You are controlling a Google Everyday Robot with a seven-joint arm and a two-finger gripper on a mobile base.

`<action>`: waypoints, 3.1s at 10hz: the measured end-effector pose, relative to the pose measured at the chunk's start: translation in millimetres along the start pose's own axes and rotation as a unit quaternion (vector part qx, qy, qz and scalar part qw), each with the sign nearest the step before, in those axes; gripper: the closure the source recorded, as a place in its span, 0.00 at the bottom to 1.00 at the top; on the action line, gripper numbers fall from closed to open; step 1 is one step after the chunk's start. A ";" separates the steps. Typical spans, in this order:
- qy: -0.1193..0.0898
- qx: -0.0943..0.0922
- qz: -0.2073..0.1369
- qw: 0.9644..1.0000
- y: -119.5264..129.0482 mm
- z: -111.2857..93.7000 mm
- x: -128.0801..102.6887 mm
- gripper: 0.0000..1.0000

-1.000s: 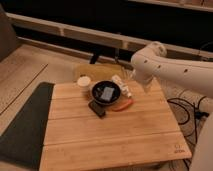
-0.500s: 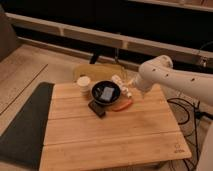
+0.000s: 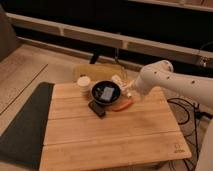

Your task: Drag the pepper across the table

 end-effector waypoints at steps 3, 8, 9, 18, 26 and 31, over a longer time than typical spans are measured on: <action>0.018 0.037 0.044 0.998 -26.2 28.4 2.2 0.35; 0.032 0.060 0.052 0.996 -29.3 56.2 -4.3 0.35; 0.037 0.069 0.054 0.995 -34.2 63.0 -5.6 0.35; 0.080 0.103 0.050 0.990 -30.2 108.6 -1.8 0.35; 0.096 0.122 0.045 0.987 -37.9 139.0 -1.5 0.64; 0.086 0.125 0.046 0.987 -45.9 138.7 -6.9 1.00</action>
